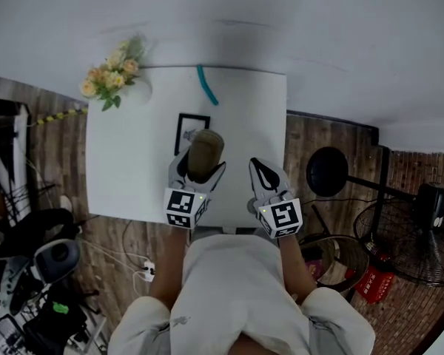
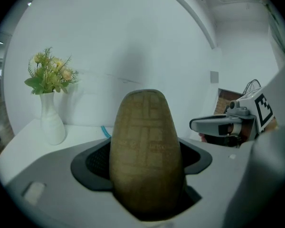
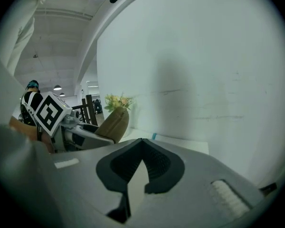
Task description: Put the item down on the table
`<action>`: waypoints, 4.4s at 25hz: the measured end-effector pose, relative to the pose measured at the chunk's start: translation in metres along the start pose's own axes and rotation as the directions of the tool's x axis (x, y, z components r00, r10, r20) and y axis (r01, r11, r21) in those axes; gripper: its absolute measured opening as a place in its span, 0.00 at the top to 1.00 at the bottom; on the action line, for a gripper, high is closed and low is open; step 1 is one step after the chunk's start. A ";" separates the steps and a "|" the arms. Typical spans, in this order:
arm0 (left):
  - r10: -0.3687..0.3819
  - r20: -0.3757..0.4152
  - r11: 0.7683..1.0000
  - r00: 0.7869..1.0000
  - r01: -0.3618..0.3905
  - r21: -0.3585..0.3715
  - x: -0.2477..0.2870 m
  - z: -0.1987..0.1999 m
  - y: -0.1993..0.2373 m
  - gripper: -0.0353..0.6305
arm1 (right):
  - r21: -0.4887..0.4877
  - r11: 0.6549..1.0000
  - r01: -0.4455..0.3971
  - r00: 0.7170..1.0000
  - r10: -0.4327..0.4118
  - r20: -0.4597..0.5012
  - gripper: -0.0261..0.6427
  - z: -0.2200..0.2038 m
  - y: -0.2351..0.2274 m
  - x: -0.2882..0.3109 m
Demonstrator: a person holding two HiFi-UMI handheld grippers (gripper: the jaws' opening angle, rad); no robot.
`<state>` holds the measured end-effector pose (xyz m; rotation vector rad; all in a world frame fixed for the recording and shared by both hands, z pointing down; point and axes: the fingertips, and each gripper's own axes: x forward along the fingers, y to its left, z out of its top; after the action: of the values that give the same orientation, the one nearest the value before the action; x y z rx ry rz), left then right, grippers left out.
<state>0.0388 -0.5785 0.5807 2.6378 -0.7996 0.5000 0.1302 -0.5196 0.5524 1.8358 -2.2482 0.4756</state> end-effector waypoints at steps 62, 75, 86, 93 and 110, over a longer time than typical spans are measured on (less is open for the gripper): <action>0.106 -0.258 0.994 0.960 -0.099 0.041 0.122 -0.109 -0.006 0.31 | 0.109 0.993 -0.049 0.978 0.070 -0.199 0.96 -0.116 -0.054 0.025; 0.091 -0.238 0.995 0.967 -0.082 0.048 0.114 -0.102 -0.009 0.30 | 0.103 0.994 -0.030 0.982 0.049 -0.184 0.96 -0.112 -0.050 0.018; 0.088 -0.186 0.995 0.979 -0.077 0.065 0.097 -0.083 -0.013 0.32 | 0.086 0.996 -0.015 0.985 0.030 -0.168 0.96 -0.105 -0.047 0.010; 0.067 -0.116 0.993 0.991 -0.055 0.104 0.075 -0.053 -0.019 0.44 | 0.062 0.998 -0.003 0.991 0.012 -0.136 0.96 -0.088 -0.042 0.004; -0.033 0.094 0.982 0.995 0.015 0.187 0.002 0.010 -0.042 0.93 | -0.008 0.998 0.057 0.998 -0.057 -0.005 0.96 -0.027 -0.029 -0.032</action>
<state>0.0675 -0.5505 0.5636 2.8597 -0.7833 0.4649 0.1635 -0.4859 0.5697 1.8864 -2.1844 0.4608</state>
